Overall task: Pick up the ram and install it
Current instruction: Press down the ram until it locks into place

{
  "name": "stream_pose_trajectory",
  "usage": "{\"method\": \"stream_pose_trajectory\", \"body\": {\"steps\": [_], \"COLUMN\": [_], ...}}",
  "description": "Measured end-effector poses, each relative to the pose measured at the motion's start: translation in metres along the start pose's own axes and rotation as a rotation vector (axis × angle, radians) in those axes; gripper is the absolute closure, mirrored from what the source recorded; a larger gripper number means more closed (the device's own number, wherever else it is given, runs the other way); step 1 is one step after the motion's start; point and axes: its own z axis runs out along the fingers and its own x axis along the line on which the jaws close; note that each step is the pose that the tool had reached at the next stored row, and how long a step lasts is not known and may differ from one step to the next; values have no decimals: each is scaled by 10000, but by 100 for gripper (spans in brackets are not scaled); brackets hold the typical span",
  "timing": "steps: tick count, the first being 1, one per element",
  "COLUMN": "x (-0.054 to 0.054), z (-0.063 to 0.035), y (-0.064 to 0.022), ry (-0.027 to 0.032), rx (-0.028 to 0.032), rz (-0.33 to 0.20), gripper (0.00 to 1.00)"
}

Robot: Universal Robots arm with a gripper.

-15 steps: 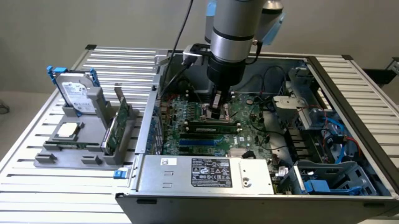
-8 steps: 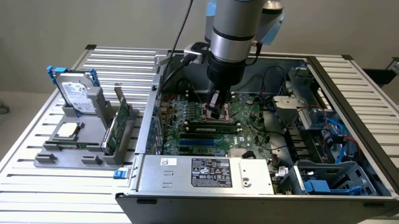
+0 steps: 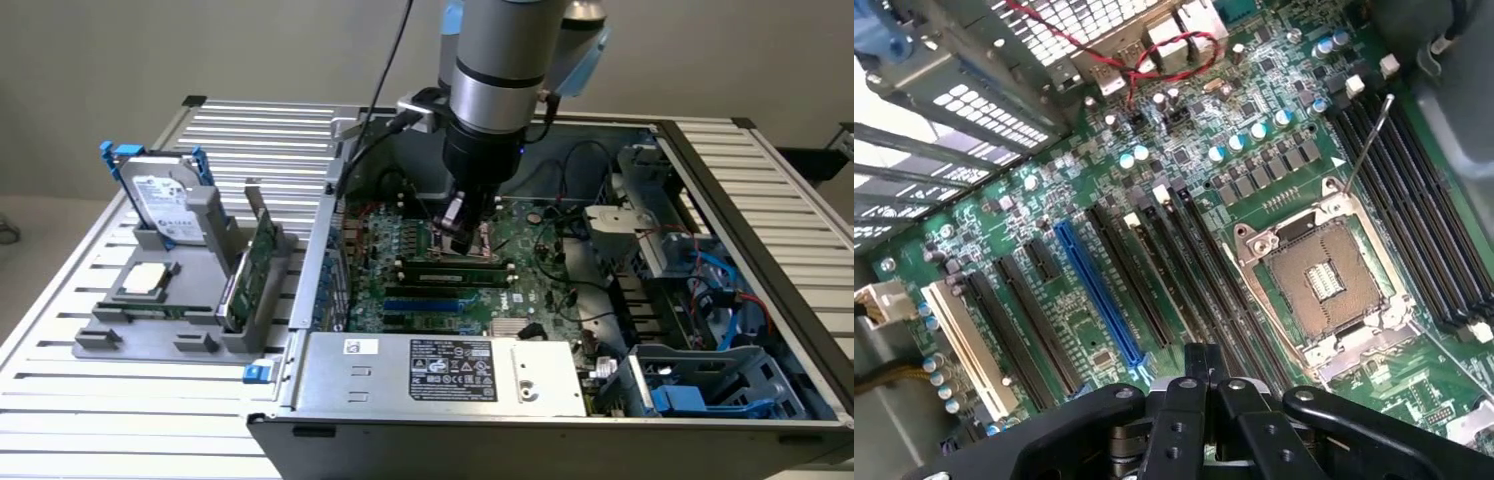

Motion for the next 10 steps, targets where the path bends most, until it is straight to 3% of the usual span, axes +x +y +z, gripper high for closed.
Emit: {"method": "stream_pose_trajectory", "body": {"steps": [10], "x": [0], "z": [0], "y": [0], "ry": [-5], "rx": [-22], "rz": [1278], "gripper": [89]}}
